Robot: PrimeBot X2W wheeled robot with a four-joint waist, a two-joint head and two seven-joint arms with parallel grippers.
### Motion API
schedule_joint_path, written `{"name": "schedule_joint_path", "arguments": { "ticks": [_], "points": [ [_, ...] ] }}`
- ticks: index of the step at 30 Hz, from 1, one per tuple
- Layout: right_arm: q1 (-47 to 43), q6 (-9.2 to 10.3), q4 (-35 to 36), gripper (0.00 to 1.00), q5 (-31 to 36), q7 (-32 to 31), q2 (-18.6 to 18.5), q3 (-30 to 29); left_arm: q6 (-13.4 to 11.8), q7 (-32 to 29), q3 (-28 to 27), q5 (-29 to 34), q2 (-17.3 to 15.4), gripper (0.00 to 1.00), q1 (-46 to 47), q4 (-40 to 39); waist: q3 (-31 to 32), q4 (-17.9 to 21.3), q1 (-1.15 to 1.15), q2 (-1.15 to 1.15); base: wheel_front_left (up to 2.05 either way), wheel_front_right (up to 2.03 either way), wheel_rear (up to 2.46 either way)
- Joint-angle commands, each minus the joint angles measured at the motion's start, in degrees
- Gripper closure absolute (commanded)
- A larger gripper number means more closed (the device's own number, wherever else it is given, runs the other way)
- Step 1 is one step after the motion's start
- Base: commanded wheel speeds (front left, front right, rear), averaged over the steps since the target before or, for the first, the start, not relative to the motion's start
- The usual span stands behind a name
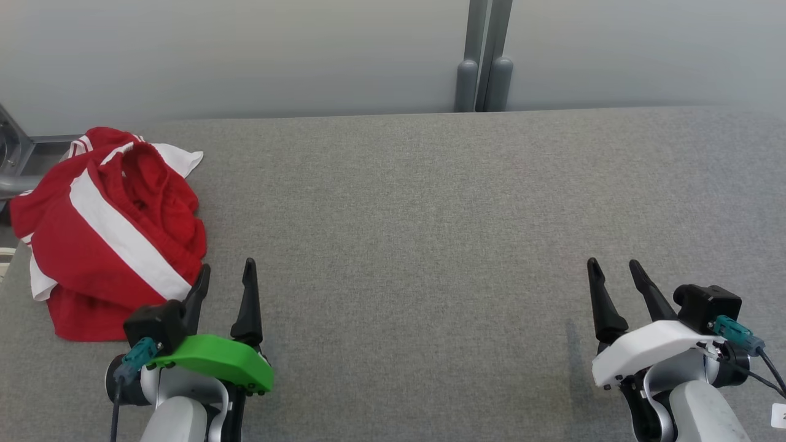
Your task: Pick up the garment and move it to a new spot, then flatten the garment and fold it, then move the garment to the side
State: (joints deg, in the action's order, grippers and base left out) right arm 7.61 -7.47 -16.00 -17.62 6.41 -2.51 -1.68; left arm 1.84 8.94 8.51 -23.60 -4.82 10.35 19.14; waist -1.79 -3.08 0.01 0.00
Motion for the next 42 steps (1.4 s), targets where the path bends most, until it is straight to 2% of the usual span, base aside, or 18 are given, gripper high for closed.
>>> {"name": "schedule_joint_path", "arguments": {
  "ticks": [1, 14, 33, 42],
  "points": [
    [0.93, -0.03, 0.53, 0.0, 1.53, 0.33, -0.35, 0.14, -0.02, 0.67, 0.21, 1.57, -0.63, 0.0, 1.67, -0.14, -0.06, -0.02, -0.01, 0.0, 0.0, 0.0, 0.0],
    [1.63, -0.03, 0.03, 0.0, 8.1, 1.55, -0.41, 0.24, 0.59, 2.51, 1.45, 6.83, -0.58, 0.0, 2.36, 0.89, -0.74, -0.38, -0.01, 0.0, 0.0, 0.0, 0.0],
    [2.87, -0.03, -1.33, 0.0, 17.16, 3.36, -0.48, 0.87, 0.17, 5.18, 2.4, 14.69, -0.31, 0.0, 2.97, 1.64, -1.34, -1.12, -0.01, 0.0, 0.0, 0.0, 0.0],
    [3.38, -0.02, -1.8, 0.0, 20.29, 3.97, -0.49, 1.02, 0.47, 6.08, 1.55, 15.59, 0.26, 0.0, 3.12, 1.85, -1.57, -1.38, -0.01, 0.0, 0.0, 0.0, 0.0]
  ]
}}
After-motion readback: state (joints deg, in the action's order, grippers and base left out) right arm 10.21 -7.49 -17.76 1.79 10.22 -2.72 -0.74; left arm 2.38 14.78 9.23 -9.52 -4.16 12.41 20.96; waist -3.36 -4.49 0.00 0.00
